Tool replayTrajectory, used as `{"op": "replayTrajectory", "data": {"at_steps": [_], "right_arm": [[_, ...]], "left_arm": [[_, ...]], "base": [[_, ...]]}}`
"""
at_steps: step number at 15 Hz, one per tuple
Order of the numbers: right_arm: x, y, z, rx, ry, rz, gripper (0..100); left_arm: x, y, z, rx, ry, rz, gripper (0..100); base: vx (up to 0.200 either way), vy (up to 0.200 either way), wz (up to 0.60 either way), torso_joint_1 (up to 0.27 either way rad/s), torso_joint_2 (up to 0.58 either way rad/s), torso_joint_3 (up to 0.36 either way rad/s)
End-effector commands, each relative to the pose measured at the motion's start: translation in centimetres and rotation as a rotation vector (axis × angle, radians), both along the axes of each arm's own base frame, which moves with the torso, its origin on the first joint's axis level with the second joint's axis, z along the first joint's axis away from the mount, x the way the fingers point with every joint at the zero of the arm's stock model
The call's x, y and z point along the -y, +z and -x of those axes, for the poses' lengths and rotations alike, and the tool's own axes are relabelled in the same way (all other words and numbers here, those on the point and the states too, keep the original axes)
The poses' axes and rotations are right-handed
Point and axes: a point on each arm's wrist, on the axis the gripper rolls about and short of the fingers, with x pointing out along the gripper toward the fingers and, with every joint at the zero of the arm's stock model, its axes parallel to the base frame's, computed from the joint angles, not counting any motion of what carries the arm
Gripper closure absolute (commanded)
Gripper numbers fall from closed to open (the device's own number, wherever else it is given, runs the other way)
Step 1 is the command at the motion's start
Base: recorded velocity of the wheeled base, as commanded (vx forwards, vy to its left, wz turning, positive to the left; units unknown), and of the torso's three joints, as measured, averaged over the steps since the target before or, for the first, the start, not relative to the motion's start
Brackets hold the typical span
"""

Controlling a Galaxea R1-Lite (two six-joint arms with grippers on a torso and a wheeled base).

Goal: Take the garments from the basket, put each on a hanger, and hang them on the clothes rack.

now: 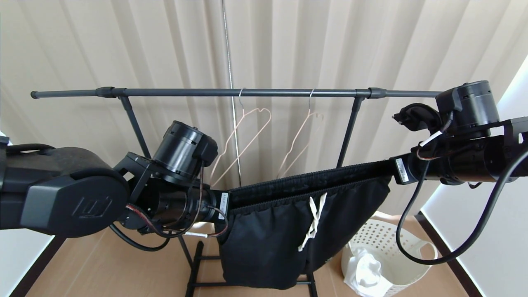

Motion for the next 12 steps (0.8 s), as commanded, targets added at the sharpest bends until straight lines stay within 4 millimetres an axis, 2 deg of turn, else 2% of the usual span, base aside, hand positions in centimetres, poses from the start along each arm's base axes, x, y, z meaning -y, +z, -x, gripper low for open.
{"op": "replayTrajectory", "data": {"at_steps": [1, 3, 9, 12], "right_arm": [[0.0, -0.2, 0.1, -0.009, -0.001, 0.003, 100], [0.1, -0.5, 1.3, -0.027, 0.055, 0.06, 100], [-2.1, -0.5, 8.5, -0.064, 0.444, 0.159, 100], [-4.0, -1.0, 10.0, -0.118, 0.574, 0.162, 100]], "left_arm": [[0.1, 0.2, 0.0, 0.006, -0.002, 0.004, 100], [0.5, 0.9, -0.6, 0.035, -0.02, 0.012, 100], [3.8, 3.4, -5.2, 0.129, -0.159, 0.089, 100], [4.8, 3.8, -7.6, 0.182, -0.183, 0.078, 100]], "base": [[0.0, 0.0, 0.0, 0.0, 0.0, 0.0], [0.0, 0.0, 0.0, 0.0, 0.0, 0.0], [0.0, 0.0, 0.0, 0.0, 0.0, 0.0], [0.0, 0.0, 0.0, 0.0, 0.0, 0.0]]}}
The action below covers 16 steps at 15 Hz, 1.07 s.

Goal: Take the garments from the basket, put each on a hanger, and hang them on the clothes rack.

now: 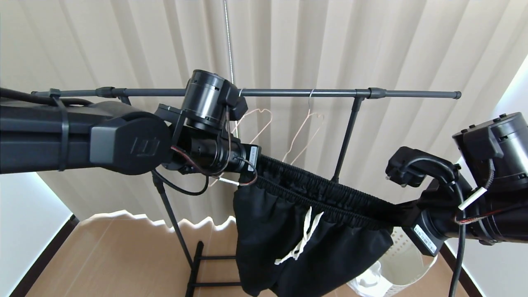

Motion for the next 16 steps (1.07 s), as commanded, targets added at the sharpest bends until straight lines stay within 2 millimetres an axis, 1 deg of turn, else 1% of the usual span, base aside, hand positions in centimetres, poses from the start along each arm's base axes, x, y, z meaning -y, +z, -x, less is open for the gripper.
{"op": "replayTrajectory", "data": {"at_steps": [1, 3, 5, 6, 7, 9, 12, 13, 16], "right_arm": [[-1.2, 0.0, 1.4, -0.011, 0.095, -0.019, 100], [-3.7, -0.7, 2.4, -0.087, 0.173, -0.063, 100], [-6.0, -1.1, 3.0, -0.15, 0.18, -0.123, 100], [-6.6, -1.1, 3.2, -0.164, 0.182, -0.141, 100], [-8.6, -1.3, 3.4, -0.207, 0.158, -0.198, 100], [-10.7, -1.2, 3.3, -0.255, 0.097, -0.274, 100], [-12.2, -0.5, 2.4, -0.284, 0.011, -0.37, 100], [-12.6, 0.1, 2.1, -0.283, -0.011, -0.414, 100], [-13.5, 0.4, 1.5, -0.265, -0.042, -0.506, 100]], "left_arm": [[0.9, -0.6, -2.4, 0.018, 0.003, -0.003, 100], [1.1, 0.2, -4.2, 0.048, -0.006, 0.046, 100], [1.0, 0.9, -5.1, 0.068, -0.024, 0.084, 100], [0.9, 1.2, -5.3, 0.074, -0.029, 0.094, 100], [0.7, 1.4, -5.9, 0.08, -0.046, 0.117, 100], [0.7, 1.7, -6.6, 0.084, -0.083, 0.151, 100], [0.8, 1.9, -7.6, 0.093, -0.114, 0.183, 100], [0.9, 1.7, -7.9, 0.089, -0.128, 0.192, 100], [1.2, 1.9, -8.3, 0.102, -0.133, 0.203, 100]], "base": [[0.0, 0.0, 0.0, 0.0, 0.0, 0.0], [0.0, 0.0, 0.0, 0.0, 0.0, 0.0], [0.0, 0.0, 0.0, 0.0, 0.0, 0.0], [0.0, 0.0, 0.0, 0.0, 0.0, 0.0], [0.0, 0.0, 0.0, 0.0, 0.0, 0.0], [0.0, 0.0, 0.0, 0.0, 0.0, 0.0], [0.0, 0.0, 0.0, 0.0, 0.0, 0.0], [0.0, 0.0, 0.0, 0.0, 0.0, 0.0], [0.0, 0.0, 0.0, 0.0, 0.0, 0.0]]}}
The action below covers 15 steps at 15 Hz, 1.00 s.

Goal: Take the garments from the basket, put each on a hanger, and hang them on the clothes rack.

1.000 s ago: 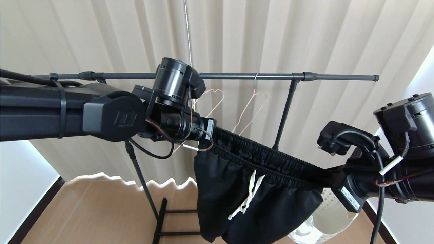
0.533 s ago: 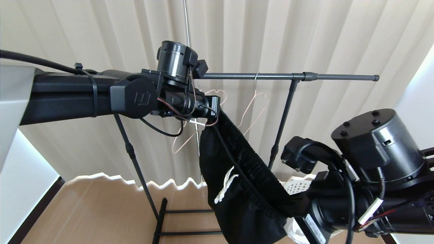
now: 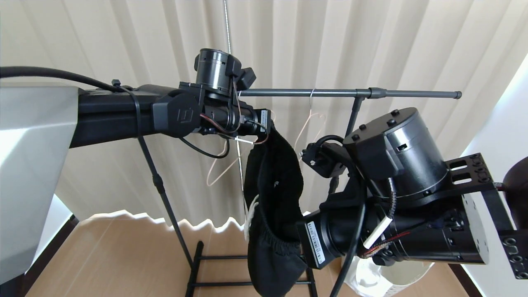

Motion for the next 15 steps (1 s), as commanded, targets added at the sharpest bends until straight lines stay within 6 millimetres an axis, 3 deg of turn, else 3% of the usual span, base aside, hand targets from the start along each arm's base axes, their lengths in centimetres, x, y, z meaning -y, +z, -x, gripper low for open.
{"op": "replayTrajectory", "data": {"at_steps": [1, 3, 7, 9, 11, 12, 15], "right_arm": [[-0.5, -0.5, -0.3, -0.007, -0.001, 0.007, 100], [-0.4, -0.5, -0.3, -0.009, -0.004, 0.012, 100], [3.0, -1.2, -1.2, 0.071, -0.005, 0.157, 100], [5.3, -1.4, -3.7, 0.117, -0.123, 0.235, 100], [6.3, -1.6, -5.6, 0.125, -0.21, 0.259, 100], [7.2, -1.3, -7.7, 0.169, -0.275, 0.249, 100], [6.7, -0.3, -11.1, 0.241, -0.317, 0.247, 100]], "left_arm": [[0.2, -0.3, -0.3, -0.001, 0.0, -0.001, 100], [0.2, -0.2, -0.3, 0.0, 0.0, 0.0, 100], [-1.5, 0.9, 0.4, -0.031, 0.028, -0.025, 100], [-3.5, 2.4, 2.4, -0.088, 0.045, -0.069, 100], [-4.9, 3.0, 4.4, -0.112, 0.039, -0.112, 100], [-6.4, 2.7, 6.7, -0.11, 0.005, -0.193, 100], [-8.1, 1.3, 10.9, -0.149, -0.041, -0.29, 100]], "base": [[0.0, 0.0, 0.0, 0.0, 0.0, 0.0], [0.0, 0.0, 0.0, 0.0, 0.0, 0.0], [0.0, 0.0, 0.0, 0.0, 0.0, 0.0], [0.0, 0.0, 0.0, 0.0, 0.0, 0.0], [0.0, 0.0, 0.0, 0.0, 0.0, 0.0], [0.0, 0.0, 0.0, 0.0, 0.0, 0.0], [0.0, 0.0, 0.0, 0.0, 0.0, 0.0]]}}
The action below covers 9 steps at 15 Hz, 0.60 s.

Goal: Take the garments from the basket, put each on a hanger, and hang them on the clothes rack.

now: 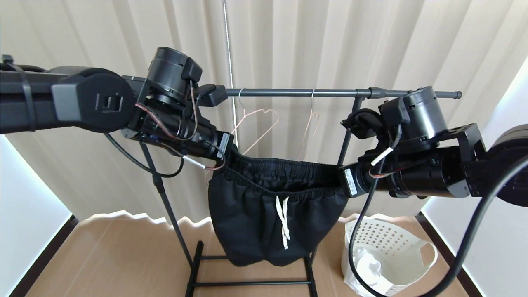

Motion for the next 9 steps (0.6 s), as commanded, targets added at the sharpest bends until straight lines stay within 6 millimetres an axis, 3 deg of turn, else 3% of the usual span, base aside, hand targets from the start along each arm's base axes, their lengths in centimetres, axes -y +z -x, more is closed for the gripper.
{"op": "replayTrajectory", "data": {"at_steps": [1, 4, 5, 7, 9], "right_arm": [[-1.0, -0.2, -3.3, 0.02, -0.044, 0.009, 100], [-2.9, 0.2, -6.3, 0.092, -0.109, 0.015, 100], [-2.9, 0.2, -6.3, 0.092, -0.109, 0.015, 100], [-5.5, 0.5, -7.5, 0.129, -0.085, -0.034, 100], [-6.6, 0.4, -8.0, 0.137, -0.08, -0.058, 100]], "left_arm": [[-1.7, 0.0, 5.3, -0.022, -0.044, -0.047, 100], [-1.2, -2.1, 8.1, -0.072, -0.062, -0.125, 100], [-1.2, -2.1, 8.1, -0.072, -0.062, -0.125, 100], [0.9, -3.9, 10.6, -0.151, -0.135, -0.135, 100], [2.5, -4.0, 11.6, -0.191, -0.141, -0.096, 100]], "base": [[0.0, 0.0, 0.0, 0.0, 0.0, 0.0], [0.0, 0.0, 0.0, 0.0, 0.0, 0.0], [0.0, 0.0, 0.0, 0.0, 0.0, 0.0], [0.0, 0.0, 0.0, 0.0, 0.0, 0.0], [0.0, 0.0, 0.0, 0.0, 0.0, 0.0]]}}
